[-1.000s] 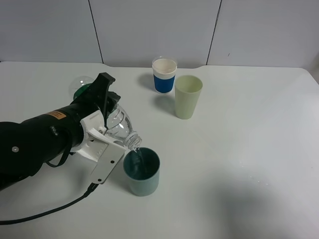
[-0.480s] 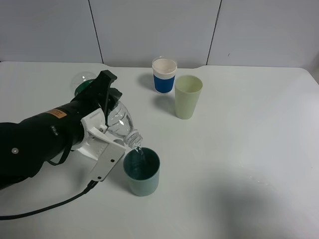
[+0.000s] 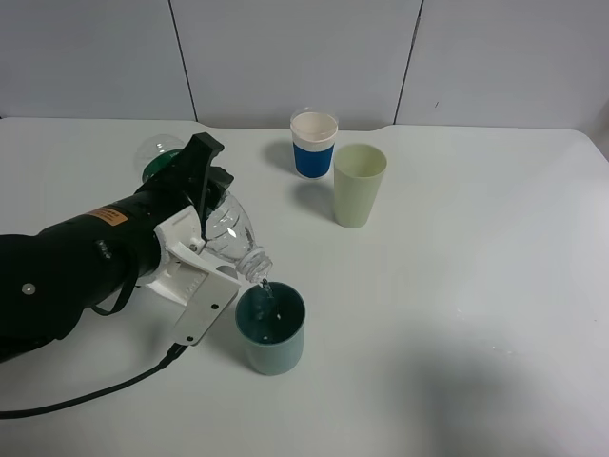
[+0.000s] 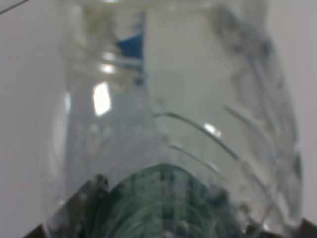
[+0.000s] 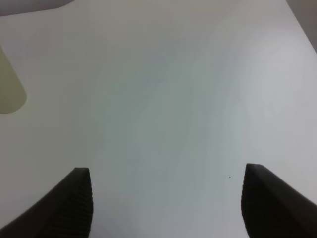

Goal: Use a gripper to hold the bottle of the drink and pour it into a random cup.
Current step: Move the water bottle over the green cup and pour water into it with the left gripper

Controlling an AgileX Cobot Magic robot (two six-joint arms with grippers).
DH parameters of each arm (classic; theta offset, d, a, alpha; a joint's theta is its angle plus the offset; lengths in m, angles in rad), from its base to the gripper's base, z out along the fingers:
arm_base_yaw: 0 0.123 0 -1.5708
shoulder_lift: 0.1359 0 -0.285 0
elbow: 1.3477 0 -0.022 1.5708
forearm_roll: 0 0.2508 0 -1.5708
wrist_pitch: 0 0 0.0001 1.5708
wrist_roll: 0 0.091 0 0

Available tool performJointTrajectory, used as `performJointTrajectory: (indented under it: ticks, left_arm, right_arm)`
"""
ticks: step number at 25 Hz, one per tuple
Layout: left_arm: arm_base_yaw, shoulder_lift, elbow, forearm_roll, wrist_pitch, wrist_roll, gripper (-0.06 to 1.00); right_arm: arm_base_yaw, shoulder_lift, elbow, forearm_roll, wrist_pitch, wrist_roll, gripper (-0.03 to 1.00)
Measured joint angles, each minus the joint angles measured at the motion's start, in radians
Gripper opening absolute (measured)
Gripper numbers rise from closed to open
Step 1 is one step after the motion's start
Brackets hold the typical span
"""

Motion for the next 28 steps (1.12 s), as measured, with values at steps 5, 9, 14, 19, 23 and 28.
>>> performJointTrajectory:
  ticks: [5,9,14,19,23,28]
  left_arm:
    - [0.000,0.000,0.000,0.005,-0.002,0.000,0.50]
    - [0.000,0.000,0.000,0.008,-0.007,0.000,0.50]
    - [0.000,0.000,0.000,0.033,-0.027,0.000,0.50]
    - [0.000,0.000,0.000,0.057,-0.031,0.000,0.50]
    - [0.000,0.000,0.000,0.085,-0.031,0.000,0.50]
    - [0.000,0.000,0.000,0.109,-0.033,-0.001,0.50]
  right_arm:
    - [0.000,0.000,0.000,0.000,0.000,0.000,0.63]
    - [0.000,0.000,0.000,0.000,0.000,0.000,0.63]
    - [0.000,0.000,0.000,0.000,0.000,0.000,0.63]
    - [0.000,0.000,0.000,0.000,0.000,0.000,0.63]
    - [0.000,0.000,0.000,0.000,0.000,0.000,0.63]
    - [0.000,0.000,0.000,0.000,0.000,0.000,0.63]
